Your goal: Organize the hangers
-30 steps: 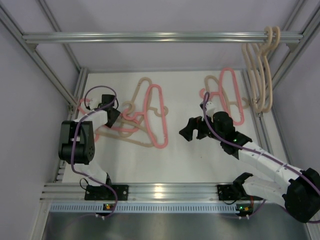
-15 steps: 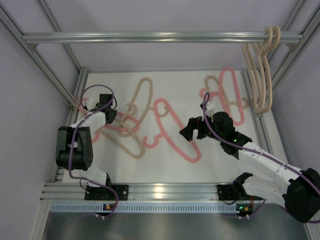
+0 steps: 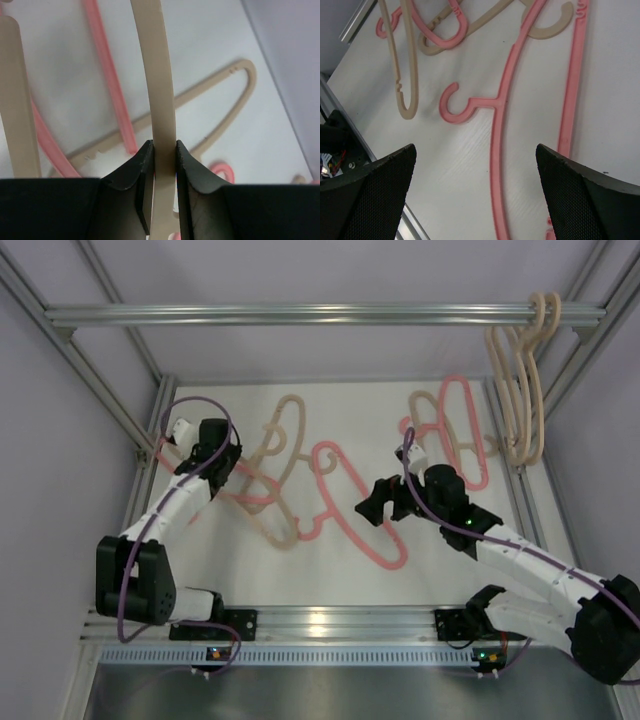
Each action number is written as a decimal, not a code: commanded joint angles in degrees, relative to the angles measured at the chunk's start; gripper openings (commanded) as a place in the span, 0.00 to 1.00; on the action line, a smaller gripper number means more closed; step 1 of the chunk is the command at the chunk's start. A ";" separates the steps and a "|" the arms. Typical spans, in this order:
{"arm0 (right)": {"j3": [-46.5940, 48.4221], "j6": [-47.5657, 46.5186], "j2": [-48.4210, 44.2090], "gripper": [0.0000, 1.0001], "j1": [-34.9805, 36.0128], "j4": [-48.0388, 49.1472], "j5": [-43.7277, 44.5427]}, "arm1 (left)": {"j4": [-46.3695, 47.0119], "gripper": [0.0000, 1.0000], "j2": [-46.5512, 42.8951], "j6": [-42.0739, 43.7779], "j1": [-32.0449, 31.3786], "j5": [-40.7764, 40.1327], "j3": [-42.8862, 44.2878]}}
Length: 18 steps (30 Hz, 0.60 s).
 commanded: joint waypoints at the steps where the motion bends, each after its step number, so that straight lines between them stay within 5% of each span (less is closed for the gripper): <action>1: 0.60 -3.21 -0.08 0.99 4.93 6.39 -1.79 | 1.85 0.00 -5.95 -1.50 -4.81 0.05 2.84; 11: 7.10 -4.18 7.04 0.99 15.92 13.94 7.00 | 2.20 0.00 -14.40 -9.58 -16.94 -2.32 0.30; 18: 13.17 -4.97 17.41 0.92 21.37 18.69 9.64 | 2.38 0.00 -18.79 -12.49 -17.66 -2.07 -2.16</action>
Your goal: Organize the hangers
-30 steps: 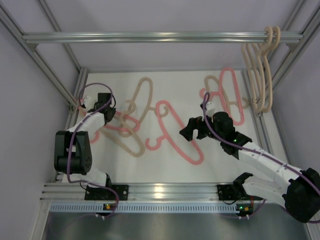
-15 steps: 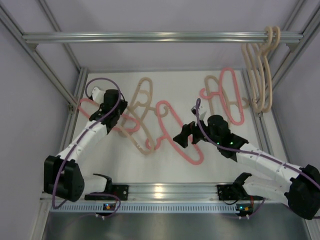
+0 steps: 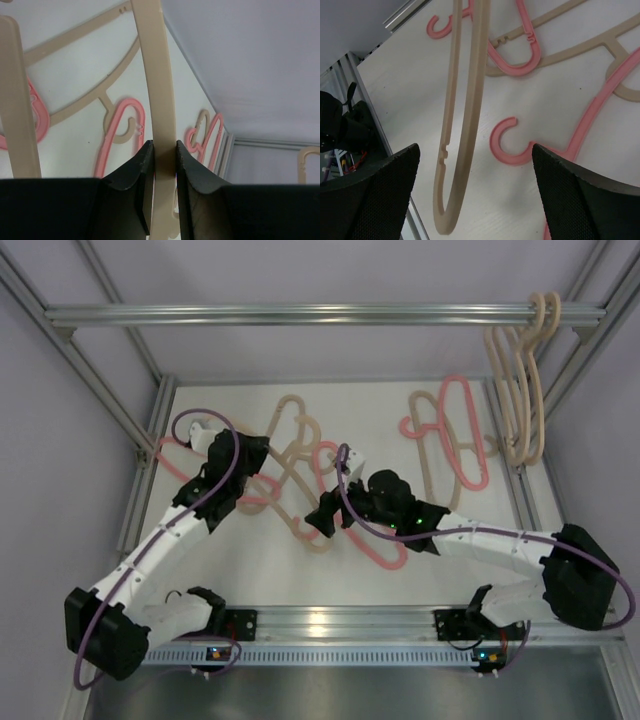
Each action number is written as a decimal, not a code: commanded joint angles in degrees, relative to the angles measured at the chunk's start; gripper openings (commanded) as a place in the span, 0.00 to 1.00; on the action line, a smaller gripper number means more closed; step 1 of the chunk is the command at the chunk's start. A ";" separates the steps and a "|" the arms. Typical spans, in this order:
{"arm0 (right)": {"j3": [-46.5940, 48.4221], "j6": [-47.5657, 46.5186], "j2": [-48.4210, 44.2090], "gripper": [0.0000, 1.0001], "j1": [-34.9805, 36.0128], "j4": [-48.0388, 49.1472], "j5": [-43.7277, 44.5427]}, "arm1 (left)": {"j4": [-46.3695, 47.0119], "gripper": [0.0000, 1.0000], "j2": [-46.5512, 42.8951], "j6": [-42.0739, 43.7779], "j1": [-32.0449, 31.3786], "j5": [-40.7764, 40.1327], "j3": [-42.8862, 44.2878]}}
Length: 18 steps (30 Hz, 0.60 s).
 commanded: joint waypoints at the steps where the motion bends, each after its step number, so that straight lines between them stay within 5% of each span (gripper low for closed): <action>1: 5.43 -1.57 3.71 0.86 2.82 8.08 2.39 | 2.42 0.00 -2.91 -3.24 -0.15 -1.15 -1.38; 6: 8.61 -1.57 9.25 0.59 4.40 9.22 3.18 | 3.04 0.00 -6.33 -3.86 -0.15 -1.76 -3.05; 10: 9.58 -1.48 10.05 0.18 4.58 9.49 1.16 | 3.13 0.00 -8.09 -4.12 -0.15 -1.94 -4.54; 13: 9.40 -1.21 9.87 0.00 4.58 8.96 0.11 | 5.32 0.00 -9.76 -5.26 -0.15 -1.41 -6.47; 16: 8.79 -1.39 8.64 0.00 4.50 6.94 0.63 | 8.74 0.02 -10.38 -4.22 -0.15 0.25 -8.23; 18: 8.35 -2.18 6.80 0.00 4.15 4.22 1.42 | 8.75 0.28 -10.12 -1.32 0.03 1.05 -7.89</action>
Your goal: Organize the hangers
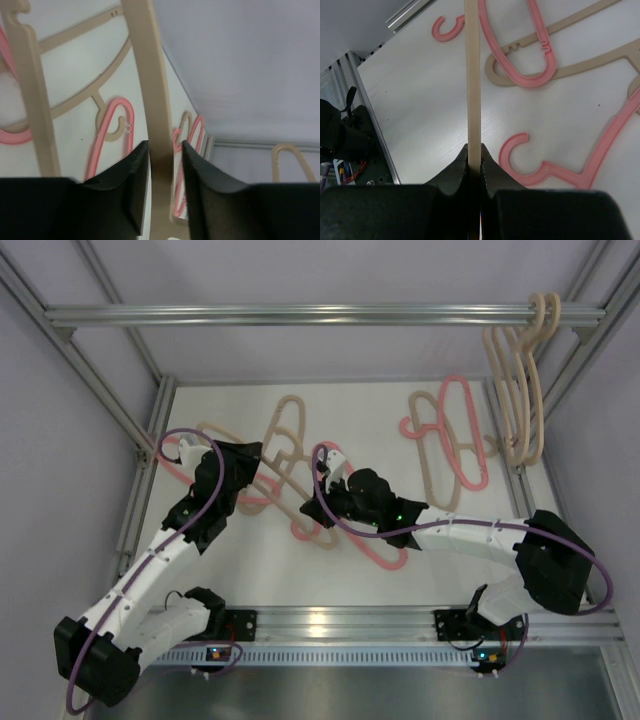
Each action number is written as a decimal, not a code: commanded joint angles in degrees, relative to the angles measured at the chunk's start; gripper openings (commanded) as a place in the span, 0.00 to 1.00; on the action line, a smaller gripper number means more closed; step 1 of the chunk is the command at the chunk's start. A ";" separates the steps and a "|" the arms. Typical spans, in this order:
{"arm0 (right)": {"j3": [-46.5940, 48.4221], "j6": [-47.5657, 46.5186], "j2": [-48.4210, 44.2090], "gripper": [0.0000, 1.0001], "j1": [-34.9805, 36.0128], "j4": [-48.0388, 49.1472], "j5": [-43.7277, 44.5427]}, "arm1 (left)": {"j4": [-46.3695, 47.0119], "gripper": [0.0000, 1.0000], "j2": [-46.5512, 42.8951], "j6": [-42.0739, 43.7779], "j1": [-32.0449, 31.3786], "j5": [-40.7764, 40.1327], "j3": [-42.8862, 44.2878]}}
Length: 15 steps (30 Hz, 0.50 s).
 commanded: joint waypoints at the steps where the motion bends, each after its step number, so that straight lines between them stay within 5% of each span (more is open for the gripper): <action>1: 1.57 -1.83 -3.91 0.00 0.43 -0.63 0.24 | 5.65 0.38 -0.43 3.16 0.11 2.73 0.16; 2: 1.40 -2.27 -5.31 0.00 0.08 -1.87 0.59 | 5.56 0.54 -0.43 5.18 0.46 3.08 0.33; 6: -0.18 -2.62 -9.45 0.00 -2.29 -9.85 2.44 | 5.56 0.84 -1.13 9.84 1.26 3.53 0.95; 9: -0.80 -3.50 -13.22 0.00 -3.61 -16.08 4.19 | 4.25 0.97 -0.44 15.64 2.31 4.75 3.05; 15: 1.92 -5.08 -19.82 0.00 -7.91 -32.18 9.81 | -2.51 0.98 3.60 28.73 6.88 9.67 9.55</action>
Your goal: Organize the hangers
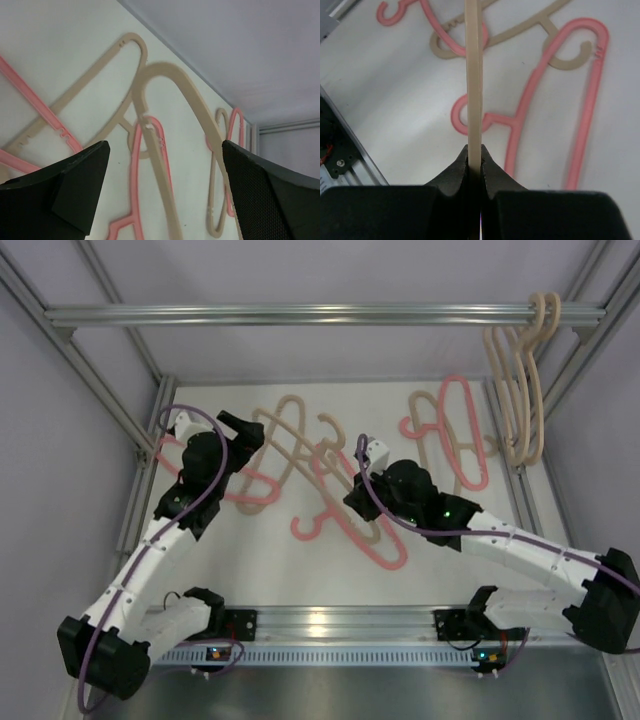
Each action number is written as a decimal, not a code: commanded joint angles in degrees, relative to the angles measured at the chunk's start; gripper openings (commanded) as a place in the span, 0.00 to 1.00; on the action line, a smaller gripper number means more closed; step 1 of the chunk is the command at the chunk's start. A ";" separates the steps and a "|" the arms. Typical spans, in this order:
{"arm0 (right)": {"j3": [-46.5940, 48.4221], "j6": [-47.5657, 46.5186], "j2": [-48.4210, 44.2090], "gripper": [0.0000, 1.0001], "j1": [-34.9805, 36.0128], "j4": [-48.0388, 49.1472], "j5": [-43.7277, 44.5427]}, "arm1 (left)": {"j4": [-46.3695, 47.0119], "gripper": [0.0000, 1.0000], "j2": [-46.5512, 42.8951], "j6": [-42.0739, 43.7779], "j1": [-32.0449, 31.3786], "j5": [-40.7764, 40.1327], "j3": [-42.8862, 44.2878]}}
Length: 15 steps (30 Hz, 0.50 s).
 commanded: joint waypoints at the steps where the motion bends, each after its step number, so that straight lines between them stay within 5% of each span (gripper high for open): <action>1: 3.21 -1.70 -4.17 0.00 -3.15 -14.19 5.54 | -2.96 0.98 1.92 13.06 3.14 3.75 6.82; 15: 26.04 -0.47 -11.48 0.00 -22.66 -41.11 9.15 | -15.62 0.98 9.40 34.36 10.80 5.33 12.99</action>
